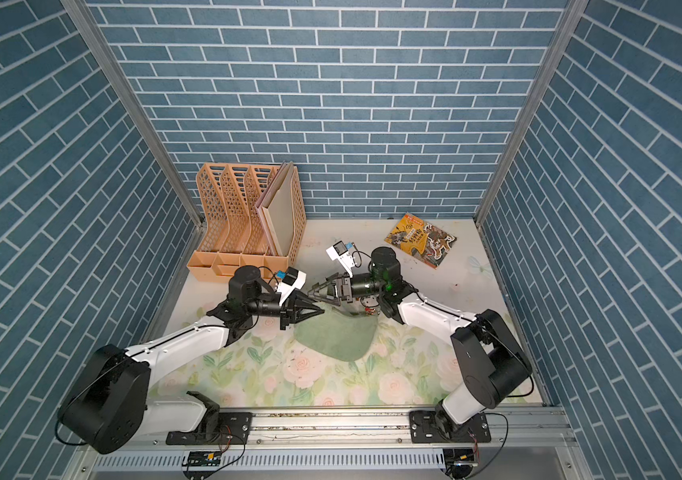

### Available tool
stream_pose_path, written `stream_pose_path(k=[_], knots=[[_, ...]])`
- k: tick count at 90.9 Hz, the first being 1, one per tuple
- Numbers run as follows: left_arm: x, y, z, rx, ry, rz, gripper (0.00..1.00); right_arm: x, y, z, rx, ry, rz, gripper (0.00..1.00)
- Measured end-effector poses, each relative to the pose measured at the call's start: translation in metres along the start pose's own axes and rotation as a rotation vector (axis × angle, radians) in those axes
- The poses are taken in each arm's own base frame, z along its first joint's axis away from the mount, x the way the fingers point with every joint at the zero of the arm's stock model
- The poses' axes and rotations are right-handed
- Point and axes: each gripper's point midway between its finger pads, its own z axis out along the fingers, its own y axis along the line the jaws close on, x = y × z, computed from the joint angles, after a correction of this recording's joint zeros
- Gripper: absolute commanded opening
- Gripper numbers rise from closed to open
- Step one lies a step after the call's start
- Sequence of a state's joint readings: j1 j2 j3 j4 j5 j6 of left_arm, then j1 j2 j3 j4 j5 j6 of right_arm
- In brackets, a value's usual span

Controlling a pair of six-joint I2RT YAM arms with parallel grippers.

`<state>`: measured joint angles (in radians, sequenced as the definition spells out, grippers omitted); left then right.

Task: Remove the decoration from the bag
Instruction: Pick up the bag from the center of the board.

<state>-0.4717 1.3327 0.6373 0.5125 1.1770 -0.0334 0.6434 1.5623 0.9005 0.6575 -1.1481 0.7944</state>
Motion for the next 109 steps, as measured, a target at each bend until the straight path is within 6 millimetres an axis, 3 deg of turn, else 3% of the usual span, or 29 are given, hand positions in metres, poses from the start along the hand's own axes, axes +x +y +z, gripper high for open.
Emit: stream_pose_path(k=[24, 56, 75, 87, 98, 109], knots=[[0.003, -0.002, -0.001, 0.012, 0.012, -0.007, 0.0, 0.021, -0.002, -0.008, 0.014, 0.078, -0.056, 0.83], [0.002, 0.002, -0.006, -0.003, 0.022, -0.008, 0.0, 0.025, 0.013, -0.027, 0.021, 0.104, -0.126, 0.71], [-0.001, 0.001, -0.006, 0.001, 0.024, -0.002, 0.0, 0.025, 0.013, -0.029, 0.044, 0.104, -0.157, 0.81], [-0.004, -0.002, -0.004, 0.021, 0.026, 0.001, 0.01, 0.012, 0.01, -0.024, 0.049, 0.099, -0.189, 0.84], [-0.003, -0.001, -0.001, 0.04, 0.034, -0.004, 0.0, 0.002, 0.014, -0.011, 0.015, 0.117, -0.237, 0.83], [-0.004, 0.002, -0.001, 0.047, 0.043, -0.001, 0.0, 0.008, 0.023, -0.001, -0.035, 0.151, -0.271, 0.8]])
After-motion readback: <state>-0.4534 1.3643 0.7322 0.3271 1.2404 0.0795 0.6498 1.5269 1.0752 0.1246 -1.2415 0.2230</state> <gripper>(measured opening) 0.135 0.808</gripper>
